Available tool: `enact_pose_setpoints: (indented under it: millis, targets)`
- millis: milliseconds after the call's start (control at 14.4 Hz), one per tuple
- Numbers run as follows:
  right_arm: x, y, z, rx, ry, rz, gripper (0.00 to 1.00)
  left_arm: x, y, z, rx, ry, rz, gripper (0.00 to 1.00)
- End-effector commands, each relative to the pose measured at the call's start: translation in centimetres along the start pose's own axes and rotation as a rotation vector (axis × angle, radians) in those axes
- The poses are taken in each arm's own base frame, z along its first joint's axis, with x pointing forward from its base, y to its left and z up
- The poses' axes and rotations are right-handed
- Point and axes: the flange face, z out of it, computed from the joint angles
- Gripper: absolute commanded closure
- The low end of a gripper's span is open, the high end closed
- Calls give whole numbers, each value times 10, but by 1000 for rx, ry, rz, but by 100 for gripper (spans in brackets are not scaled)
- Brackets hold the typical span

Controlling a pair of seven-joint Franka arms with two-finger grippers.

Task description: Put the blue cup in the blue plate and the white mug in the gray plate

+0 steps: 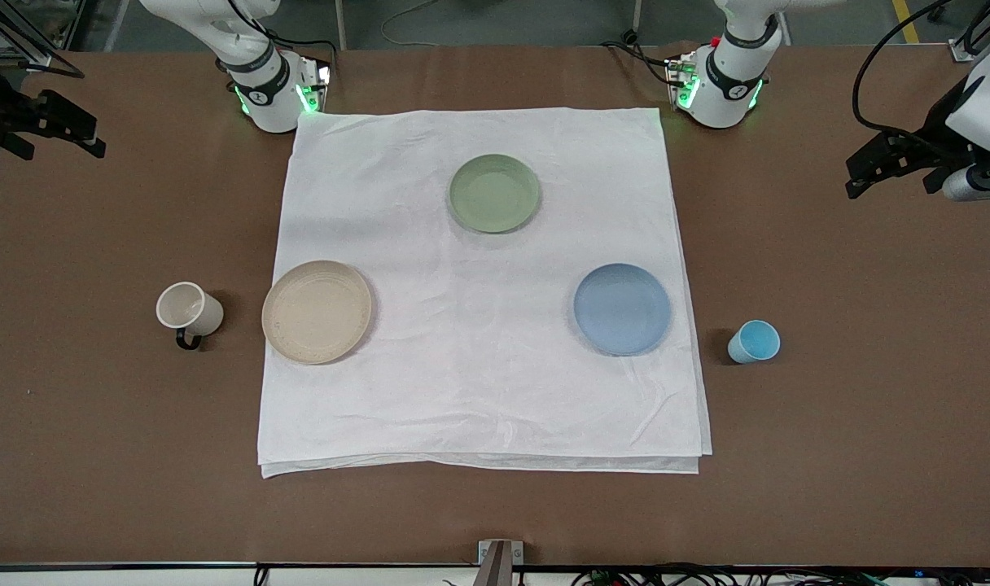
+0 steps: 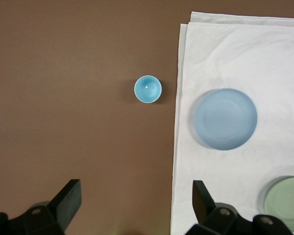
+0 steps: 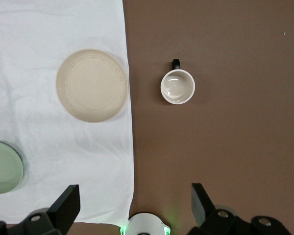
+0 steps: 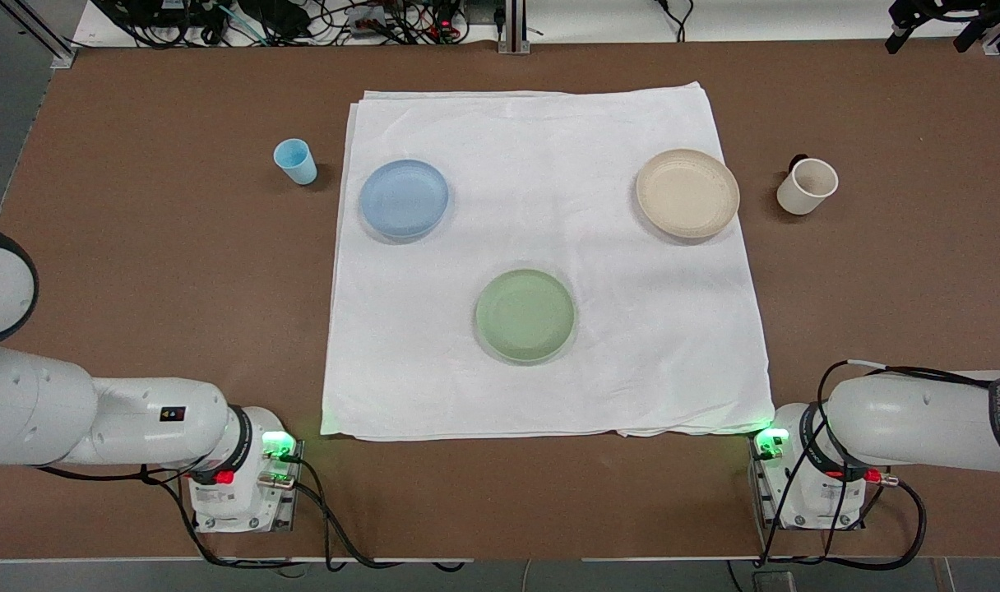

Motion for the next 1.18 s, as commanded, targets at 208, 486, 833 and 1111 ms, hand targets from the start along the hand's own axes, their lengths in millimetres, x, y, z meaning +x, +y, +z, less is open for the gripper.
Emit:
enact_pose_setpoints:
  millis: [208,486,833,1111]
  targets:
    - [17,0,-16,-31,6,-4,0,19,-6,20,-2,-33,82,0]
    - [45,1,23,-34,-87,-3,0,61,-25,88,0,-47,59,0]
    - [155,45,158,-47,-66,57,0,65,-50,225,-3,-2,11,0]
    - [161,78,302,-3,35,125,0,60,-69,321,-19,47,-22,0]
